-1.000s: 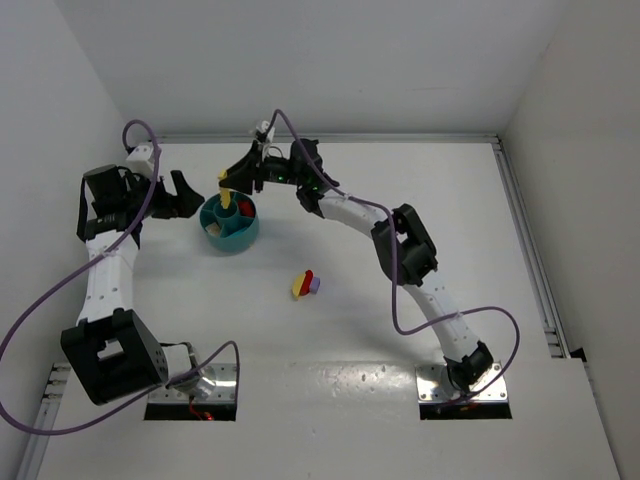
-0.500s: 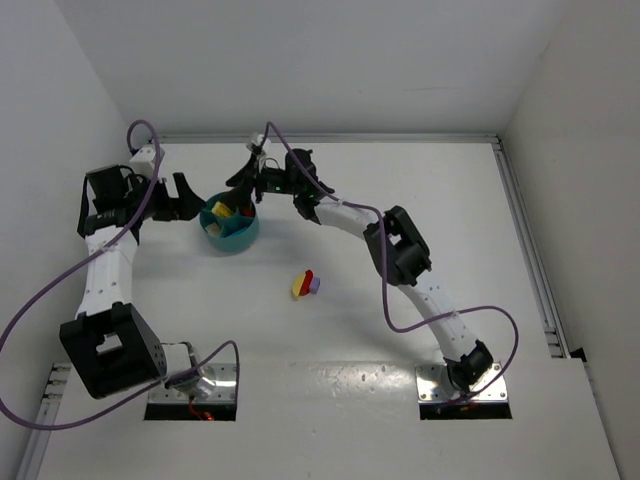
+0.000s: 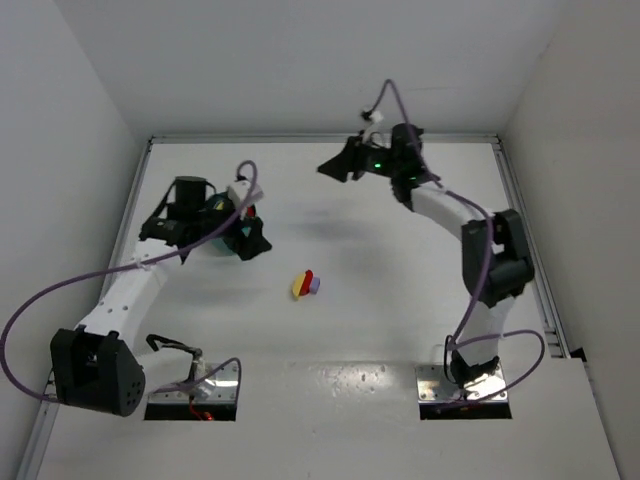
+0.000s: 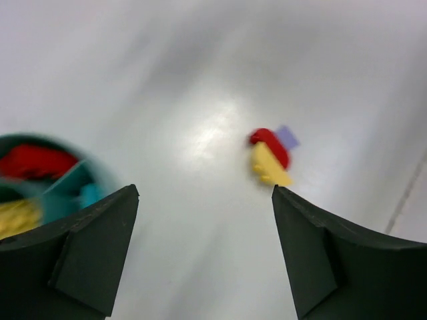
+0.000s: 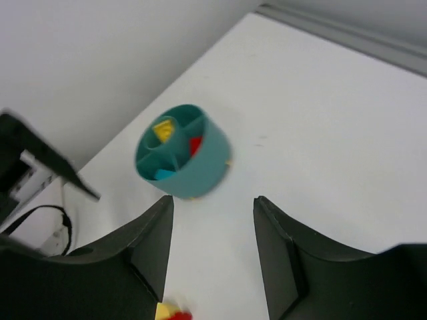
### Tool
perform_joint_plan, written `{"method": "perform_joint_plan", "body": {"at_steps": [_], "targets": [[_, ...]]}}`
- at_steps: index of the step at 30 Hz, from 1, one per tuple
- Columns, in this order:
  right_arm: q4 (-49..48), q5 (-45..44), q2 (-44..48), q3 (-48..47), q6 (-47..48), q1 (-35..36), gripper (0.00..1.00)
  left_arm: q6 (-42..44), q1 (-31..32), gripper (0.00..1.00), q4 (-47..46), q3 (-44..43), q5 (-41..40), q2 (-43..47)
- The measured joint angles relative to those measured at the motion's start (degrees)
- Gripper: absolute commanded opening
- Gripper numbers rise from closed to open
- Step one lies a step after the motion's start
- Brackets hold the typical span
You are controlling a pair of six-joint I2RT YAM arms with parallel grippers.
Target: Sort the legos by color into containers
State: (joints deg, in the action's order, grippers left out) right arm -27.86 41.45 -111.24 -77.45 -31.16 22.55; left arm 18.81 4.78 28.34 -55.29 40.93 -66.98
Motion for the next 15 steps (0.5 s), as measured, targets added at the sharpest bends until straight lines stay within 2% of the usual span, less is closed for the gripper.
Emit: {"method": "perform_joint_plan", "body": {"at_steps": [3, 4, 5, 10, 15], "targets": [[9.25, 2.62, 7.32, 3.54, 3.8, -8.55, 0.53, 0.94, 9.92, 0.84, 1.64, 0.87, -1.38, -1.88], [13.16, 3.69, 8.7, 3.82, 5.84, -10.36, 0.56, 1.62, 12.94, 0.87, 2.47, 0.9, -2.03, -3.28], [17.14, 4.83, 9.49, 3.87, 7.82, -11.54, 0.56, 2.12, 15.26, 0.99, 3.08, 0.9, -2.58, -4.83], [33.79, 8.74, 11.02, 7.34, 15.5, -13.18, 0.59, 2.89, 22.69, 1.0, 5.51, 1.05, -6.99, -12.63], [40.65, 8.87, 16.5, 15.74, 17.73, -14.67, 0.59, -1.79, 27.93, 1.0, 3.13, 2.86, -14.05, -13.84]]}}
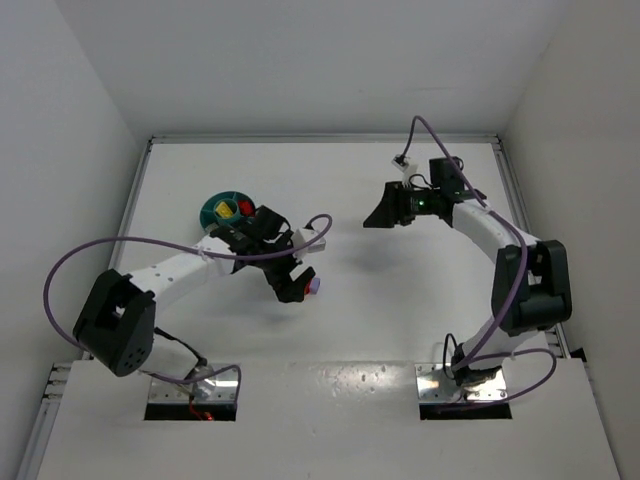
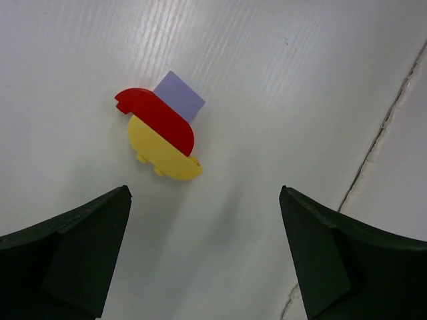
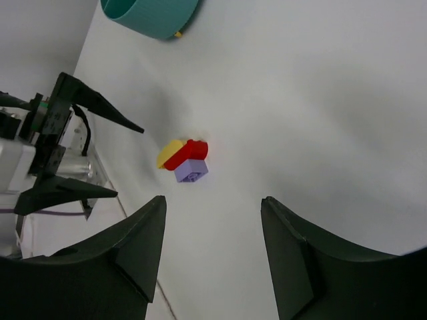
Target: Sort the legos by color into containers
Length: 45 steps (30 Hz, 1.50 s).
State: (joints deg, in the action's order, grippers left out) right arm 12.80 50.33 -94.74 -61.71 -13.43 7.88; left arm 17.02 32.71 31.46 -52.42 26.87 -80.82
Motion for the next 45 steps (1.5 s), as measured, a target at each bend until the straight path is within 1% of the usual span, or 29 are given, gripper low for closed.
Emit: {"method": "perform_joint_plan", "body": {"at_steps": [5, 12, 15, 16, 18, 19, 21, 22, 25, 26, 31, 32, 34, 35, 38, 40, 42, 44, 45], "targets": [[1.22, 0.11, 5.55, 3.37, 0.37, -1.79, 0.6, -6.16, 3.78, 1.0, -4.13, 2.4, -6.34, -1.18], [0.81, 0.26, 8.0, 5.2, -0.09, -2.51, 0.6, -10.43, 4.09, 1.0, -8.41, 3.1, -15.15, -7.41], [0.76, 0.33, 8.0, 5.35, -0.13, -2.54, 0.6, -11.45, 4.09, 0.94, -9.38, 3.08, -16.76, -9.75], [0.74, 0.35, 8.0, 5.38, -0.15, -2.54, 0.6, -11.65, 4.07, 0.89, -9.44, 2.89, -16.94, -10.43], [0.66, 0.46, 8.0, 5.44, -0.22, -2.54, 0.6, -12.09, 4.07, 0.84, -9.77, 2.36, -17.22, -11.8], [0.61, 0.59, 8.0, 5.46, -0.24, -2.58, 0.6, -12.2, 4.07, 0.79, -9.92, 2.05, -17.27, -12.44], [0.55, 0.81, 8.0, 5.46, -0.26, -2.78, 0.6, -12.41, 4.09, 0.73, -10.4, 1.53, -17.31, -13.31], [0.57, 0.83, 8.0, 5.46, -0.26, -2.89, 0.6, -12.57, 4.07, 0.65, -10.82, 1.42, -17.27, -13.44], [0.61, 1.18, 7.96, 5.46, -0.28, -3.08, 0.6, -12.96, 4.07, 0.51, -11.47, 1.29, -16.83, -13.73], [0.59, 1.42, 7.89, 5.46, -0.28, -3.21, 0.6, -13.0, 4.09, 0.45, -11.54, 1.2, -16.63, -13.84], [0.59, 4.44, 5.75, 5.44, -0.35, -3.26, 0.6, -13.09, 4.07, 0.29, -12.24, 0.74, -15.58, -14.03], [0.61, 5.09, 5.07, 5.44, -0.5, -3.26, 0.6, -13.09, 4.07, 0.24, -12.59, 0.63, -15.21, -14.03], [0.76, 6.64, 3.74, 5.44, -1.07, -3.26, 0.6, -13.11, 4.07, 0.2, -13.03, 0.39, -14.64, -14.03], [0.76, 7.21, 3.28, 5.44, -1.29, -3.26, 0.6, -13.09, 4.07, 0.16, -13.18, 0.26, -14.4, -14.03], [0.7, 9.38, 2.12, 5.44, -2.1, -3.26, 0.61, -13.42, 3.91, 0.1, -13.97, -0.17, -13.99, -13.92], [0.33, 10.82, 1.18, 5.42, -2.69, -3.26, 0.63, -13.62, 3.85, 0.1, -14.03, -0.83, -13.86, -13.9], [0.26, 11.96, -0.11, 5.29, -3.04, -3.23, 0.64, -13.66, 3.69, 0.33, -14.05, -1.9, -13.27, -13.9], [0.94, 12.68, -1.14, 4.94, -2.43, -3.1, 0.66, -13.68, 3.02, 0.53, -14.19, -2.89, -11.02, -13.9], [1.84, 12.81, -1.6, 4.39, -1.46, -2.84, 0.66, -13.66, 2.47, 0.69, -14.27, -3.08, -9.68, -13.88]]}}
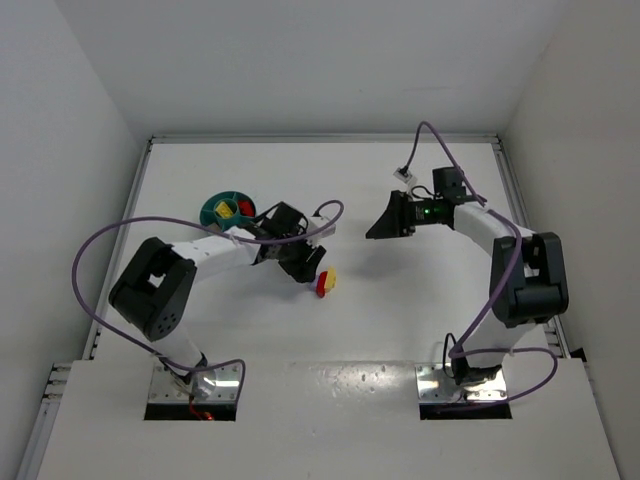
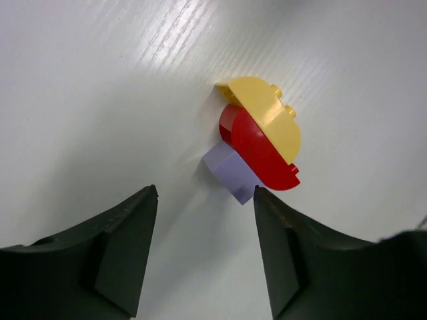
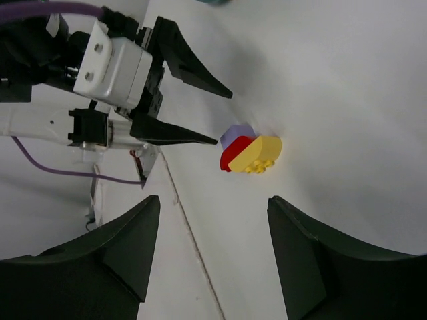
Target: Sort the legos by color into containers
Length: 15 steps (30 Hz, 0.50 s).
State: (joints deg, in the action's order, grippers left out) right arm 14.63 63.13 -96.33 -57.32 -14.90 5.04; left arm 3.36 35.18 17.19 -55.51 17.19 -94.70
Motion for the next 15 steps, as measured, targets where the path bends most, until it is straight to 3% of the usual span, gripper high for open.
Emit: {"method": "perform_joint_plan", "body": {"at_steps": [1, 2, 7, 15], "targets": [[1.42, 0.07, -0.48, -0.98, 1.4, 0.11, 0.66, -0.15, -0.66, 0.79, -0.07, -0.07, 1.2, 0.09], [2.75, 0.09, -0.9, -1.99, 2.91, 0.44, 0.66, -0.28, -1.27, 0.99, 0.04, -0.02, 2.54, 0.37], [8.09, 0.48, -1.64, -5.11, 9.03, 1.53, 0.66, 4.31, -1.2, 0.99, 0.52, 1.07, 6.8, 4.7], [13.38, 0.96, -2.45, -6.12, 14.4, 1.64, 0.66, 31.52, -2.29, 0.89, 5.51, 0.37, 13.35, 6.32]]}}
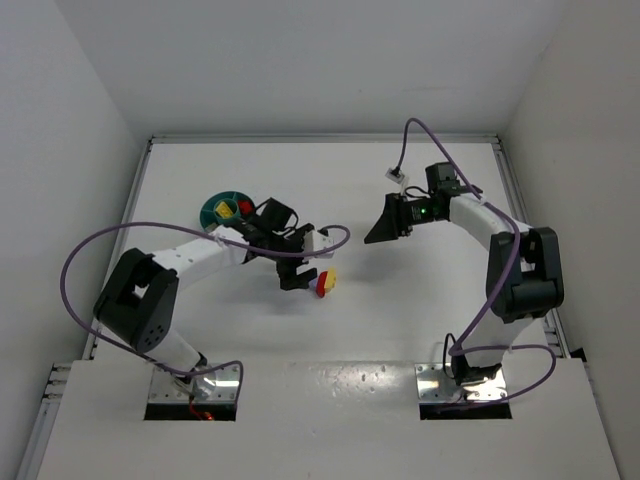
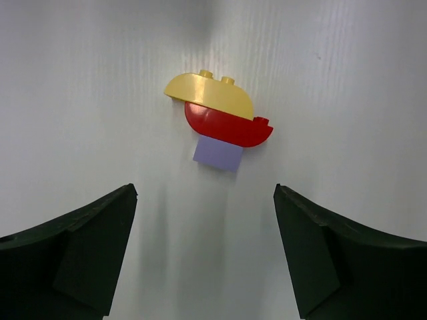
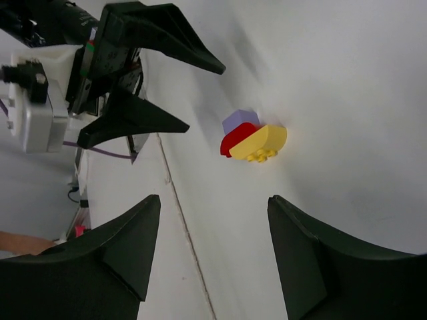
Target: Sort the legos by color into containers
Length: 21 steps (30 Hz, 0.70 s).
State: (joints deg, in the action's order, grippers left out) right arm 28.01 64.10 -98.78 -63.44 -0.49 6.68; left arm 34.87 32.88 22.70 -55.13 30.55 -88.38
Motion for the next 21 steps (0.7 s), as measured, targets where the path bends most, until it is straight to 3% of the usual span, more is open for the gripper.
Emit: {"method": "perform_joint_plan", "body": {"at_steps": [8, 21], "targets": [[0.81, -0.09, -0.5, -0.68, 0.9, -0.31, 0.66, 17.73, 0.0, 0.86, 3.41, -2.54, 2.14, -6.6], [0.81, -0.87, -0.5, -0.68, 0.96, -0.87, 0.66, 21.49, 2.49, 0.78, 3.34, -4.59, 2.16, -10.91]]}}
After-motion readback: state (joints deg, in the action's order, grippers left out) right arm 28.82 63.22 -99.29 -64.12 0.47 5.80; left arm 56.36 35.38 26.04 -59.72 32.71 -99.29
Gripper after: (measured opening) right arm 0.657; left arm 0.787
